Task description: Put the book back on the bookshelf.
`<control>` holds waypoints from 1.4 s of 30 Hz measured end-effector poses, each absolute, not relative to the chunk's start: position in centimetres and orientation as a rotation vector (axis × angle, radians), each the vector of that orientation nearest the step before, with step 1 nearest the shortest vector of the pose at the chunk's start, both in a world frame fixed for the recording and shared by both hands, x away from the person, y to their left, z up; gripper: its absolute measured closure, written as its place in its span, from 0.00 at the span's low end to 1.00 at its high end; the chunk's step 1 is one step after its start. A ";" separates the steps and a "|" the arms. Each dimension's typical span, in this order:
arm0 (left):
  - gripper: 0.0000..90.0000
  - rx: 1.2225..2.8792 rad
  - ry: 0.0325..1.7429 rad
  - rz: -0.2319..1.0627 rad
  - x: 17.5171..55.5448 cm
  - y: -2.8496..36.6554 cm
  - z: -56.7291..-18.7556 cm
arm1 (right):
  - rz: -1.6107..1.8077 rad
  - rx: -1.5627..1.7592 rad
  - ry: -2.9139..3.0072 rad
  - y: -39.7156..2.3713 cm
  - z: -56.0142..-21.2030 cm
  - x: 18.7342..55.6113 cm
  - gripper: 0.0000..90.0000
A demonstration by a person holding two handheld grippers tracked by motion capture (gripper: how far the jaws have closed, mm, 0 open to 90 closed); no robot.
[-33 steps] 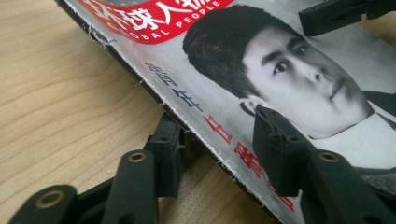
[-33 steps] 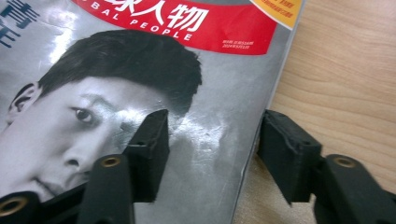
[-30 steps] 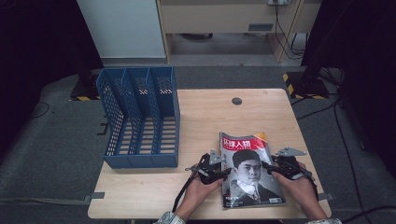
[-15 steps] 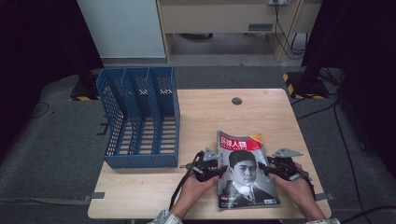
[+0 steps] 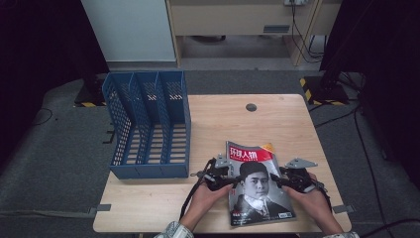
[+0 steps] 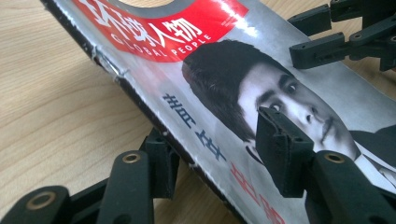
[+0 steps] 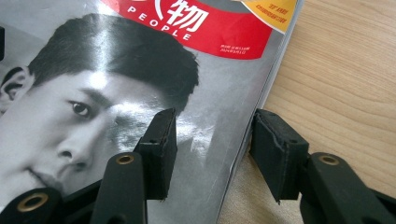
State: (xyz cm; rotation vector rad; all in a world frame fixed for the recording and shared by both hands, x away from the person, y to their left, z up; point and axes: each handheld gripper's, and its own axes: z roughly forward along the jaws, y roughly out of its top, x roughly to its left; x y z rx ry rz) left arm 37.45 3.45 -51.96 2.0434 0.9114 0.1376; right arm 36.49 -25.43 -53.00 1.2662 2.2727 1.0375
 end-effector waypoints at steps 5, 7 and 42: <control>0.56 2.064 0.914 0.091 38.7 3.2 -51.3 | 1.058 1.282 2.262 -25.6 -53.2 36.5 0.57; 0.56 2.068 0.910 0.082 39.0 3.1 -51.1 | 1.058 1.281 2.261 -25.6 -53.2 36.5 0.57; 0.51 2.122 0.848 0.113 42.1 1.0 -49.6 | 1.087 1.291 2.268 -25.8 -53.3 36.6 0.55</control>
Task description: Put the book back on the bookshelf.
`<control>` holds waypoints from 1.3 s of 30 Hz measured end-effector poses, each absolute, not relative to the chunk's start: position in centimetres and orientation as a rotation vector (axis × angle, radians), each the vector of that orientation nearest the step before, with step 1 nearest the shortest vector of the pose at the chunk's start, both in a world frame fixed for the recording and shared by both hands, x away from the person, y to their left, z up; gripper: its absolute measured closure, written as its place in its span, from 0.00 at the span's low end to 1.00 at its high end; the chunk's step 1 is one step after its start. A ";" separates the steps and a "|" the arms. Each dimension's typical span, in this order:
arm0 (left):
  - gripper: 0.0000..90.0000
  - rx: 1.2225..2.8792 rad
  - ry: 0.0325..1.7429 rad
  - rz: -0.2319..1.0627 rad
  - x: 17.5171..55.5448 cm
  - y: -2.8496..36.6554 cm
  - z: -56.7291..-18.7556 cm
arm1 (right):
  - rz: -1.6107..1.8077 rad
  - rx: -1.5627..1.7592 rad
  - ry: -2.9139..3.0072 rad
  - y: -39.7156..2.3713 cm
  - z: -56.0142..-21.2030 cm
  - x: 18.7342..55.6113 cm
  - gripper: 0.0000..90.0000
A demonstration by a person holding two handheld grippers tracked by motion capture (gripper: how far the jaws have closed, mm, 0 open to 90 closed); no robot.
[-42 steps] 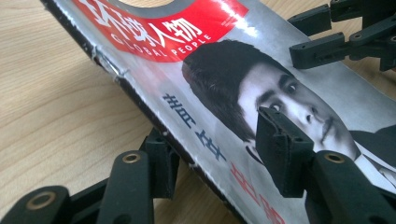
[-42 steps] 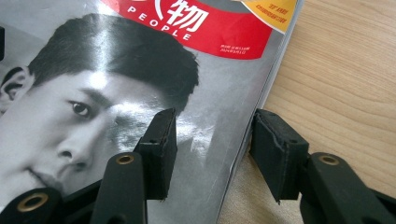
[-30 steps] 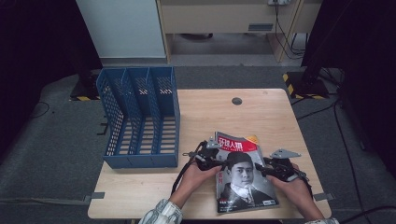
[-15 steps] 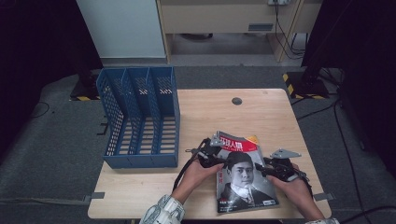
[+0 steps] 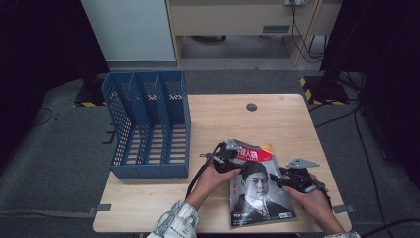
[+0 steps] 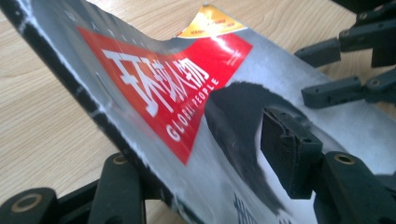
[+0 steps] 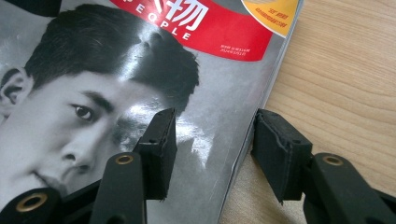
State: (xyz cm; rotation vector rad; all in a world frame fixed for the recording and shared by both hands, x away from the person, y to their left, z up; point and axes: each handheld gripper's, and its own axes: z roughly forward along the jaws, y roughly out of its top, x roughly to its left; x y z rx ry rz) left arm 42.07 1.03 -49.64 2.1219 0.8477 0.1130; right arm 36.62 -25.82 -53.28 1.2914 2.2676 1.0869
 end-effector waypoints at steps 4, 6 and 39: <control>0.51 2.120 0.834 0.119 42.6 0.6 -49.8 | 1.092 1.280 2.279 -25.8 -53.3 36.6 0.55; 0.51 2.114 0.836 0.118 42.8 0.5 -49.9 | 1.095 1.280 2.283 -25.7 -53.3 36.6 0.55; 0.82 2.122 0.881 0.094 43.2 0.1 -50.0 | 1.112 1.250 2.301 -25.5 -53.3 36.6 0.54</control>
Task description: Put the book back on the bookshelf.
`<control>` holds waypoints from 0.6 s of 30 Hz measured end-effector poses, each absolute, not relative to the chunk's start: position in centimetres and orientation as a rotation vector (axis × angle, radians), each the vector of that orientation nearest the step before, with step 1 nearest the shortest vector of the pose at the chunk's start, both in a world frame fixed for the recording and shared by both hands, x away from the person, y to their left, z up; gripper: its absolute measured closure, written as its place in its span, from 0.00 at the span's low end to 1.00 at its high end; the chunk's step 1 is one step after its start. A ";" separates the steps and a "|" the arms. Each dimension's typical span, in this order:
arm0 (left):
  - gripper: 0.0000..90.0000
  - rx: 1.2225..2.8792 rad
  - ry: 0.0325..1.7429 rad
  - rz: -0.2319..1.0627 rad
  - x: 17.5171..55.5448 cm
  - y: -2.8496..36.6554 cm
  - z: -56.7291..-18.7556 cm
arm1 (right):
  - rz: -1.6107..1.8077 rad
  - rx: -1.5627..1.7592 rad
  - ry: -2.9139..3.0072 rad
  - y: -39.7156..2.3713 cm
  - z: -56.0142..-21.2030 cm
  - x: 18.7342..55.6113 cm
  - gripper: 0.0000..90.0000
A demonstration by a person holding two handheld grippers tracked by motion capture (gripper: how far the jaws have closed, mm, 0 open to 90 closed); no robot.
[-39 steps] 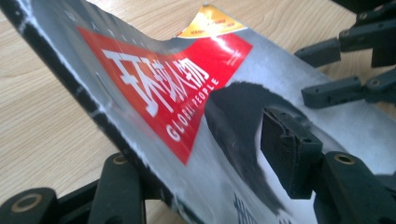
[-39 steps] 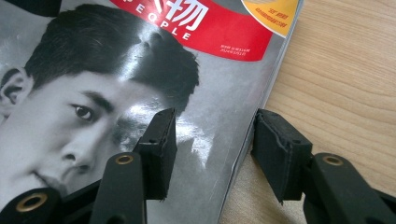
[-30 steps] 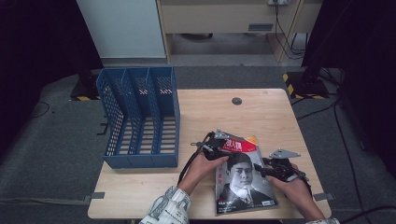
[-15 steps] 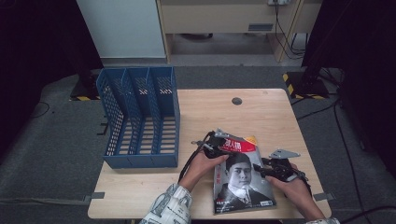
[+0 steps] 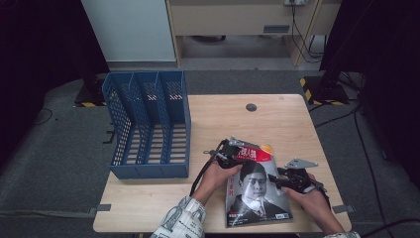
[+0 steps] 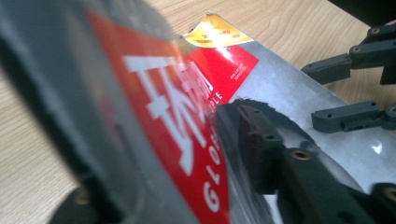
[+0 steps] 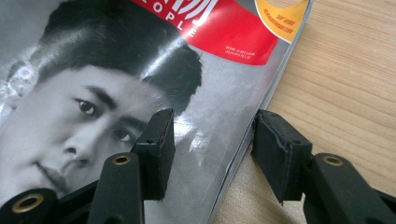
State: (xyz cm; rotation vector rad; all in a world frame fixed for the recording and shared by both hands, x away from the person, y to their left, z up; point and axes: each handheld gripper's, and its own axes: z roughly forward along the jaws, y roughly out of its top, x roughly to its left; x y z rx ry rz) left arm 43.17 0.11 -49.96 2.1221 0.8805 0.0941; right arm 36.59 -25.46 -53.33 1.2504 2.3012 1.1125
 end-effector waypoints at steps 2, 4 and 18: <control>0.84 2.117 0.882 0.093 43.1 0.1 -49.8 | 1.114 1.251 2.298 -25.4 -53.3 36.6 0.54; 0.85 2.121 0.882 0.097 43.1 0.1 -49.7 | 1.114 1.252 2.299 -25.4 -53.3 36.6 0.54; 0.92 2.050 0.787 0.151 42.3 -0.1 -47.3 | 1.138 1.262 2.263 -25.5 -52.8 36.9 0.37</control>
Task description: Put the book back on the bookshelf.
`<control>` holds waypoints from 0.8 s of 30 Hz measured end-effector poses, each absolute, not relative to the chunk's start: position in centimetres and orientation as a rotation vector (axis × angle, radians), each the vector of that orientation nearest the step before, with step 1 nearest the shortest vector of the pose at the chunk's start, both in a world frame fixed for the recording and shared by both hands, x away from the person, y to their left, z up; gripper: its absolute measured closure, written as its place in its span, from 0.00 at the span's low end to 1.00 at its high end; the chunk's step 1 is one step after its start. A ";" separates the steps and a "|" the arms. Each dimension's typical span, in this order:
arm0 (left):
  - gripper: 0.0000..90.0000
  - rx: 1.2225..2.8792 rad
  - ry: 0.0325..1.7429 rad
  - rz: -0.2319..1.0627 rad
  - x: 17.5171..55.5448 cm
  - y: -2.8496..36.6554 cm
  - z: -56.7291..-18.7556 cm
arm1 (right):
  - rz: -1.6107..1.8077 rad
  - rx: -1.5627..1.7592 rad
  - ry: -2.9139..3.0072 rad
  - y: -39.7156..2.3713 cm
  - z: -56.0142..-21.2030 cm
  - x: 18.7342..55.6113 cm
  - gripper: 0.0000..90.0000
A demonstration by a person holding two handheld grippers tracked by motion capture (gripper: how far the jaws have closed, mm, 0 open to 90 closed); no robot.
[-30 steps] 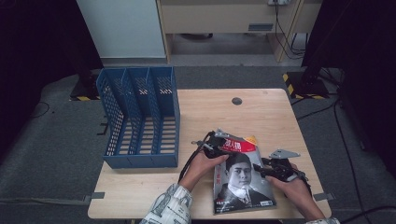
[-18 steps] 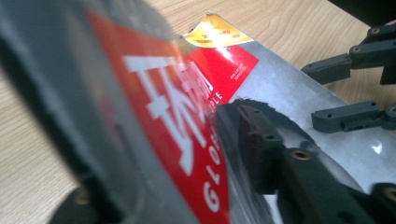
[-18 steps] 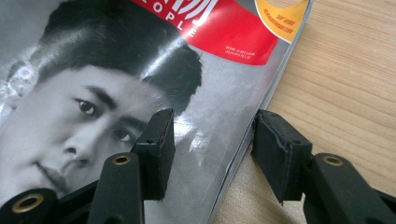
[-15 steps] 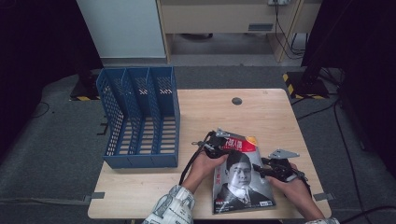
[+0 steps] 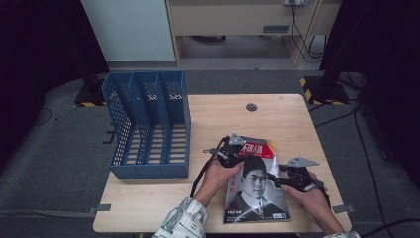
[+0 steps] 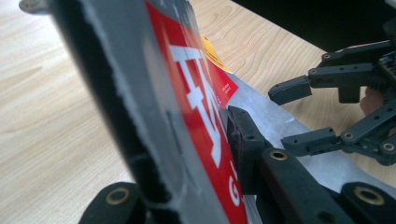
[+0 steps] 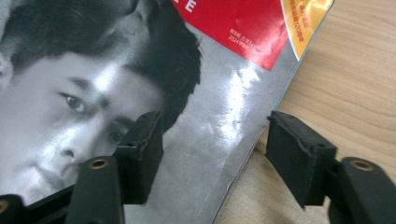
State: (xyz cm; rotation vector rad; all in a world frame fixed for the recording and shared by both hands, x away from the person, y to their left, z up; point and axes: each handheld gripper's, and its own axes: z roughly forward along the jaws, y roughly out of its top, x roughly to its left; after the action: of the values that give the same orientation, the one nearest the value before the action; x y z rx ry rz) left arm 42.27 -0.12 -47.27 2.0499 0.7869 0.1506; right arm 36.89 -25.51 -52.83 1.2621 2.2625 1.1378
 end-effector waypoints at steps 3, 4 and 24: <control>0.92 2.046 0.777 0.155 42.4 -0.1 -46.6 | 1.144 1.262 2.257 -25.6 -52.7 37.0 0.32; 0.92 2.044 0.780 0.150 42.4 -0.1 -46.4 | 1.150 1.267 2.251 -25.6 -52.7 37.1 0.30; 0.94 2.012 0.751 0.148 43.0 0.4 -44.3 | 1.166 1.246 2.242 -25.5 -52.4 37.2 0.27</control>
State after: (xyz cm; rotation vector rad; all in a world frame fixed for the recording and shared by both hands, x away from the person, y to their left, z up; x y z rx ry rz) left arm 43.05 0.41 -44.26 2.0117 0.7514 0.1476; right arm 37.24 -25.55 -52.44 1.2459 2.2423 1.1661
